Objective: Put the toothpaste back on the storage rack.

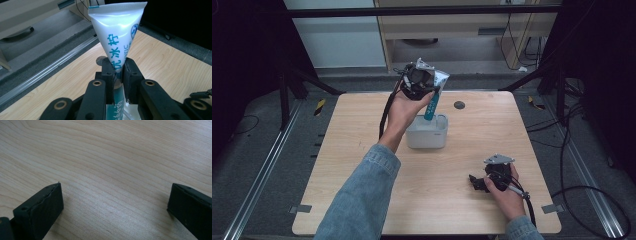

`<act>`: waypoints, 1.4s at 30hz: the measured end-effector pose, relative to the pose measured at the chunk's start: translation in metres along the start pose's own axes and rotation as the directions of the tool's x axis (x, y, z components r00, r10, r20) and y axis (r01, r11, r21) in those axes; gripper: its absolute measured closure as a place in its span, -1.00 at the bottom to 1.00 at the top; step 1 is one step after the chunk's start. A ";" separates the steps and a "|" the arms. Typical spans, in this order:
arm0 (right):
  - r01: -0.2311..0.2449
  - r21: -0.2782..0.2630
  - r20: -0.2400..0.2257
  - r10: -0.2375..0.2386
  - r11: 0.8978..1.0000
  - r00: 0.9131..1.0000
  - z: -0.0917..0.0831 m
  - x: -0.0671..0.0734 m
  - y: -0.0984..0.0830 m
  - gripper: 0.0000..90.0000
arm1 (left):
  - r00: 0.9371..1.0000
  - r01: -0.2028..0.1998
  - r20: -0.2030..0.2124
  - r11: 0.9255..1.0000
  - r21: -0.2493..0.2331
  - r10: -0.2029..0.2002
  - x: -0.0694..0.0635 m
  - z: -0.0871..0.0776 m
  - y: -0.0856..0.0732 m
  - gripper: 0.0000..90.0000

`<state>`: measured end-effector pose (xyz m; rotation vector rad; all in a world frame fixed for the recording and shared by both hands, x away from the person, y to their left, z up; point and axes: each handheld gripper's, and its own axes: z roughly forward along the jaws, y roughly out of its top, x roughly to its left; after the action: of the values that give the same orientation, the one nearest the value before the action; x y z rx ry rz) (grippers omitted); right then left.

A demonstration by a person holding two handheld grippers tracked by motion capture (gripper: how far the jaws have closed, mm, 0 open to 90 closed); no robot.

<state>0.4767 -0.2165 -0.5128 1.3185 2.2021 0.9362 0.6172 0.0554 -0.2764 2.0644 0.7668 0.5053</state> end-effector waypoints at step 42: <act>0.008 0.000 0.002 -0.008 1.000 1.000 0.000 0.000 0.000 -0.99 | 0.999 -0.016 -0.045 0.998 0.064 0.019 -0.005 0.043 -0.041 0.78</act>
<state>0.4769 -0.2169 -0.5129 1.3092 2.2037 0.9321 0.6256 0.0458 -0.3342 2.1266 0.8015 0.5457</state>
